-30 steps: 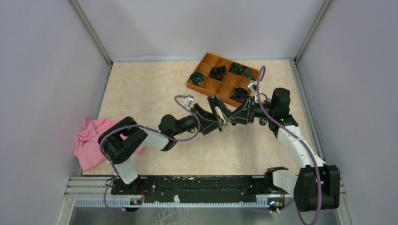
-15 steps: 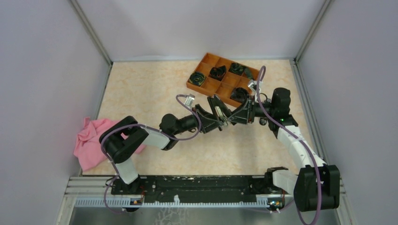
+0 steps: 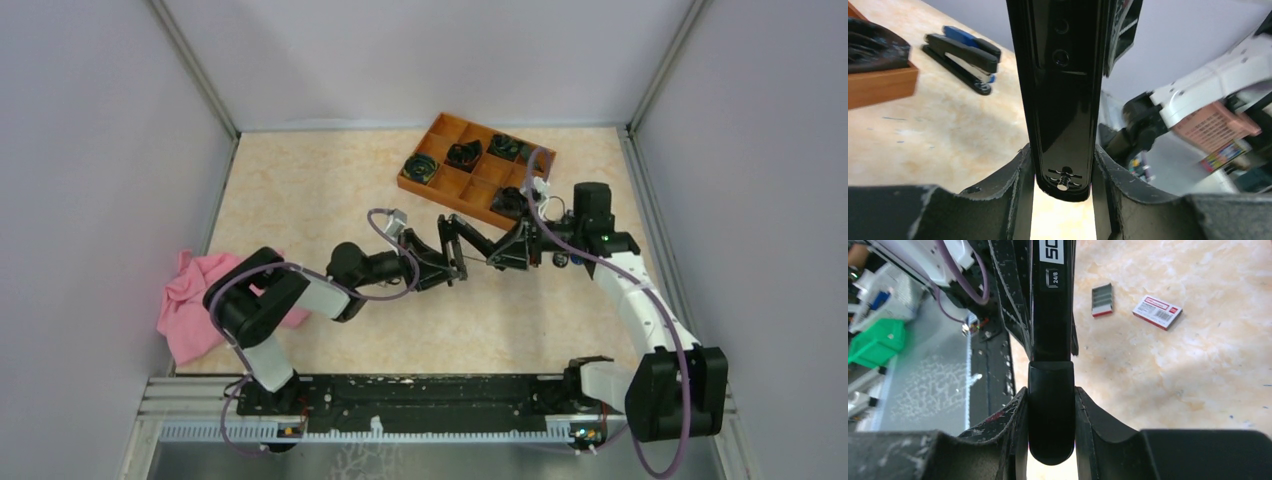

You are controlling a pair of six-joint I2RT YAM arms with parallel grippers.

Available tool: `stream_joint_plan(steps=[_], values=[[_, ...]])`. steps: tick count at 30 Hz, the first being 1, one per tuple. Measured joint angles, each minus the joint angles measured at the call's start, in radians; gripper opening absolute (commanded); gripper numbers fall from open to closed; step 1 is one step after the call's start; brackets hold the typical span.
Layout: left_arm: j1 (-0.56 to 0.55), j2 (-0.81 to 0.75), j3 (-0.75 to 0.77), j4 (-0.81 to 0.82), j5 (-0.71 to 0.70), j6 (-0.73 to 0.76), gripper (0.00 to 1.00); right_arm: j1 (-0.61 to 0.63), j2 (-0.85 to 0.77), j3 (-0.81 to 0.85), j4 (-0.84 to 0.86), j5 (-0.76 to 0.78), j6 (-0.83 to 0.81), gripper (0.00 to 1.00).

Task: Unload the staples from the stapler
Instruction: Unload the staple at the center of the board.

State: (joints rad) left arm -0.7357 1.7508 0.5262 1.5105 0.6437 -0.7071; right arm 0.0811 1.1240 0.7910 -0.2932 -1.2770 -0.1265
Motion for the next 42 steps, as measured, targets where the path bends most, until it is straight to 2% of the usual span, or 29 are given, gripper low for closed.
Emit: stream_joint_plan(steps=[4, 7, 10, 13, 17, 26, 29, 32, 36, 40, 42], values=[[0.051, -0.053, -0.04, -0.082, 0.073, 0.182, 0.0, 0.009, 0.026, 0.073, -0.256, 0.062, -0.328, 0.0], [0.058, -0.117, -0.036, -0.277, 0.081, 0.381, 0.0, 0.009, 0.026, 0.059, -0.354, 0.131, -0.509, 0.0], [0.057, -0.145, -0.023, -0.472, 0.074, 0.568, 0.0, 0.006, 0.022, -0.007, -0.385, 0.211, -0.636, 0.0], [0.055, -0.145, -0.019, -0.626, 0.05, 0.715, 0.0, 0.0, 0.022, -0.072, -0.392, 0.294, -0.704, 0.0], [0.05, -0.145, -0.016, -0.739, 0.008, 0.84, 0.0, -0.003, 0.022, -0.113, -0.392, 0.372, -0.752, 0.0], [0.034, -0.163, 0.042, -0.94, -0.101, 1.016, 0.0, -0.006, 0.021, -0.169, -0.34, 0.493, -0.798, 0.0], [0.029, -0.177, 0.044, -0.962, -0.102, 1.008, 0.0, -0.006, 0.021, -0.166, -0.351, 0.483, -0.792, 0.0], [0.018, -0.199, 0.034, -0.919, -0.072, 0.919, 0.0, -0.012, 0.019, -0.125, -0.399, 0.435, -0.756, 0.0], [-0.009, -0.218, -0.01, -0.703, -0.043, 0.702, 0.0, -0.01, 0.002, -0.037, -0.428, 0.314, -0.661, 0.0], [-0.066, -0.202, -0.022, -0.447, -0.082, 0.457, 0.01, 0.013, -0.045, 0.026, -0.401, 0.191, -0.482, 0.0], [-0.087, -0.181, -0.018, -0.346, -0.112, 0.361, 0.15, 0.018, -0.068, 0.035, -0.351, 0.156, -0.375, 0.0]])
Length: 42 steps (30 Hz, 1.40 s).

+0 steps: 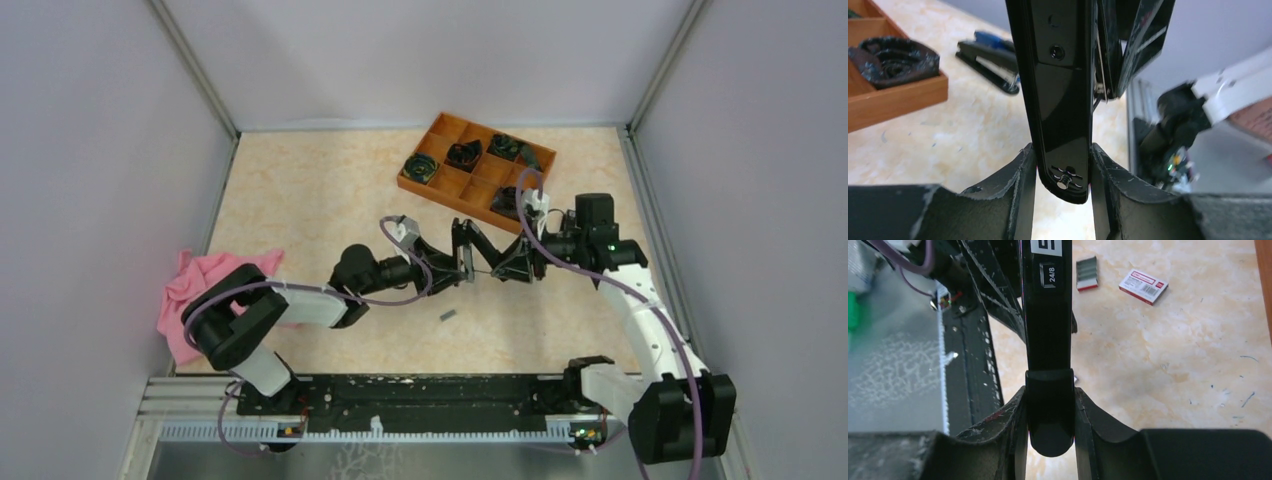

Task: Unload the staples from the stapler
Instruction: Unload the staple at the center of the board, then place the stapler at the center of the board.

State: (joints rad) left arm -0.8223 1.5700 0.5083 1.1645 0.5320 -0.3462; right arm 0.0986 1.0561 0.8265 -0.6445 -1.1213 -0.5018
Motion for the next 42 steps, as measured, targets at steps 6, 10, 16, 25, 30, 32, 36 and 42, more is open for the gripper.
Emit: stream_joint_plan(steps=[6, 10, 16, 25, 30, 32, 36, 42], values=[[-0.033, 0.073, 0.029, 0.228, -0.076, -0.219, 0.62, 0.003, -0.051, -0.035, 0.254, -0.068, 0.34, 0.0], [-0.066, 0.081, 0.028, 0.326, -0.04, -0.292, 0.82, -0.006, -0.076, -0.099, 0.426, -0.076, 0.51, 0.0], [-0.086, 0.079, -0.045, 0.354, -0.058, -0.319, 0.92, -0.026, -0.077, -0.141, 0.544, -0.085, 0.631, 0.0], [-0.086, -0.187, -0.286, 0.29, -0.229, -0.229, 0.99, -0.043, -0.143, -0.146, 0.56, -0.08, 0.638, 0.0], [-0.085, -0.449, -0.293, -0.008, -0.327, -0.15, 0.99, -0.043, -0.15, -0.146, 0.525, -0.066, 0.603, 0.0], [-0.085, -0.546, -0.292, -0.154, -0.376, -0.122, 0.99, -0.043, -0.15, -0.146, 0.513, -0.058, 0.59, 0.0], [-0.085, -0.716, -0.292, -0.414, -0.472, -0.073, 0.99, -0.043, -0.146, -0.146, 0.483, -0.039, 0.558, 0.0], [-0.085, -0.884, -0.294, -0.642, -0.56, -0.044, 0.99, -0.042, -0.097, -0.13, 0.417, 0.006, 0.5, 0.0]])
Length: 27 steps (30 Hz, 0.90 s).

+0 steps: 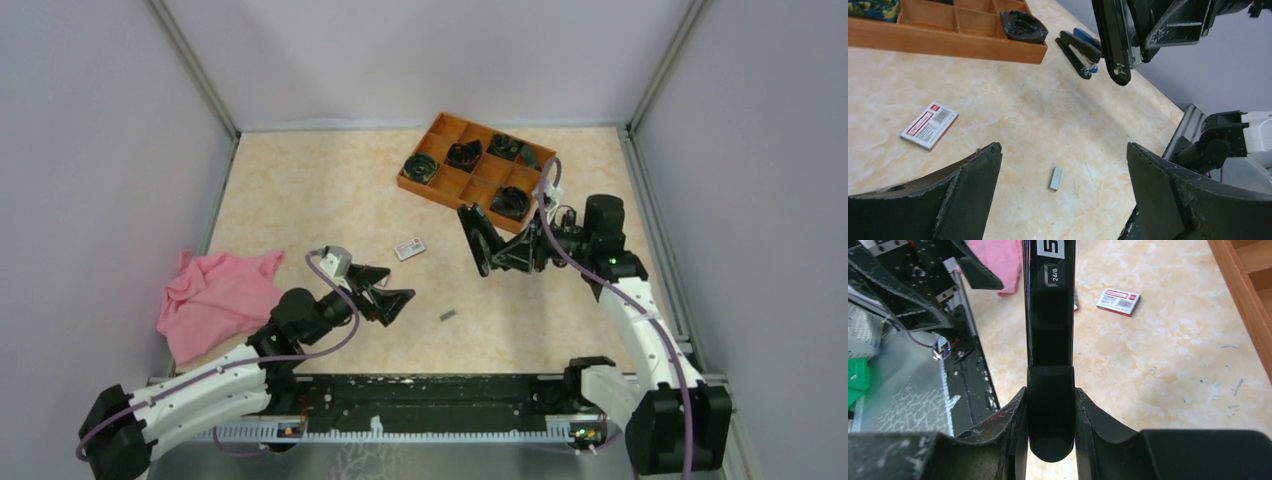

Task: Unload the staples from the stapler
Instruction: Place the stapler at the center of the board.

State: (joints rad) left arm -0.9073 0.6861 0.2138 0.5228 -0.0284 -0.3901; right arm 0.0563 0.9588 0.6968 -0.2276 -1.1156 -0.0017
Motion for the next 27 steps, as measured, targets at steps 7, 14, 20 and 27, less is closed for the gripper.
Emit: stream_joint_plan(steps=[7, 14, 20, 27], values=[[0.0, -0.069, 0.013, -0.202, -0.053, 0.002, 0.99, 0.096, 0.106, 0.117, -0.119, 0.147, -0.105, 0.0], [0.0, -0.1, 0.093, -0.366, -0.074, 0.003, 0.99, 0.232, 0.253, 0.292, -0.201, 0.303, -0.159, 0.0], [0.0, -0.145, 0.224, -0.526, -0.1, 0.039, 0.99, 0.396, 0.454, 0.504, -0.258, 0.491, -0.163, 0.0], [0.0, -0.192, 0.403, -0.721, -0.139, 0.082, 0.99, 0.523, 0.743, 0.794, -0.283, 0.662, -0.118, 0.0]])
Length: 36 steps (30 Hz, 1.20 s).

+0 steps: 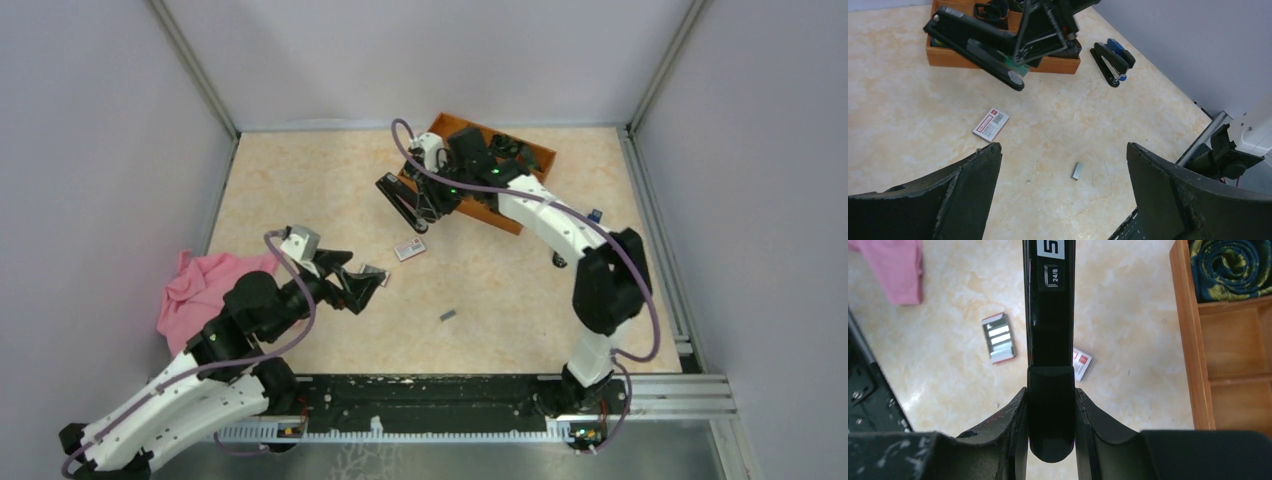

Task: Unload the staples from the stapler
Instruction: Place the stapler at the center of the board.

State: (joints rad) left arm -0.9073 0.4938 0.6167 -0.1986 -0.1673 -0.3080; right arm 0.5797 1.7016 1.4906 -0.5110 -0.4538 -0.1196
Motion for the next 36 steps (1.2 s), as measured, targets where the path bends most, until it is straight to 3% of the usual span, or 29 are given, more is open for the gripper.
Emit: stream_joint_plan(steps=[4, 10, 18, 24, 36], values=[[0.0, -0.047, 0.059, -0.09, -0.051, 0.035, 0.99, 0.053, 0.196, 0.171, -0.02, 0.096, 0.029, 0.0], [0.0, -0.195, 0.003, -0.158, -0.145, 0.068, 0.99, 0.12, 0.41, 0.366, -0.065, 0.207, 0.064, 0.0], [0.0, -0.324, -0.016, -0.185, -0.216, 0.078, 0.99, 0.161, 0.591, 0.588, -0.111, 0.322, 0.081, 0.0], [0.002, -0.325, -0.021, -0.185, -0.222, 0.085, 0.99, 0.171, 0.651, 0.637, -0.129, 0.395, 0.083, 0.0], [0.017, -0.313, -0.023, -0.188, -0.214, 0.092, 0.99, 0.184, 0.708, 0.693, -0.156, 0.443, 0.079, 0.31]])
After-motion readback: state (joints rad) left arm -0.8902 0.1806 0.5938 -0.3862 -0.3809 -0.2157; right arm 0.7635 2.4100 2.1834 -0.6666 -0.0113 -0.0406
